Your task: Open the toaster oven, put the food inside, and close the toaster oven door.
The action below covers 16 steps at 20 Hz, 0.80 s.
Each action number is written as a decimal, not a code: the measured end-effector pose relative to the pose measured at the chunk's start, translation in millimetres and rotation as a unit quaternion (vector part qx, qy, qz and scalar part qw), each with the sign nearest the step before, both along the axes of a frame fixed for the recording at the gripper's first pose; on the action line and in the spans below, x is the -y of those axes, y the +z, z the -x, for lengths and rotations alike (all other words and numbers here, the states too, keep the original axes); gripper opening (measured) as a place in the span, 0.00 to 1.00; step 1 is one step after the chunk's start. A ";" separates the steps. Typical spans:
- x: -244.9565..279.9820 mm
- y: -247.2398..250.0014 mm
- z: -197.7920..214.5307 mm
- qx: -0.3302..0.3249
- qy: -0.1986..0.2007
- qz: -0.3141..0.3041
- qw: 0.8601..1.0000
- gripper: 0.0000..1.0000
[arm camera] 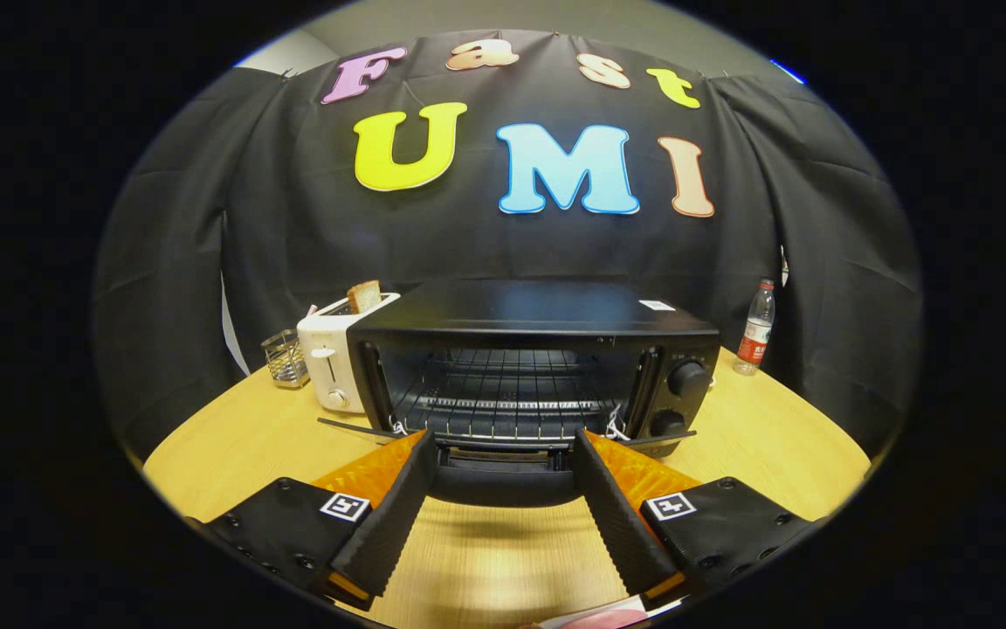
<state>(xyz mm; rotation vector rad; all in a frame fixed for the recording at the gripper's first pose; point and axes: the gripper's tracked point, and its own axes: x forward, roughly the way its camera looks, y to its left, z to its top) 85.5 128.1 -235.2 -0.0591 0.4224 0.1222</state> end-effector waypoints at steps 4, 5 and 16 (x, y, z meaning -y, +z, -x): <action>1.8 -12.4 14.3 -0.011 -0.007 0.013 1.000 0.99; 1.9 -17.0 18.7 -0.015 -0.008 0.017 1.000 0.99; 8.9 -50.5 64.9 -0.078 -0.016 0.030 0.996 0.98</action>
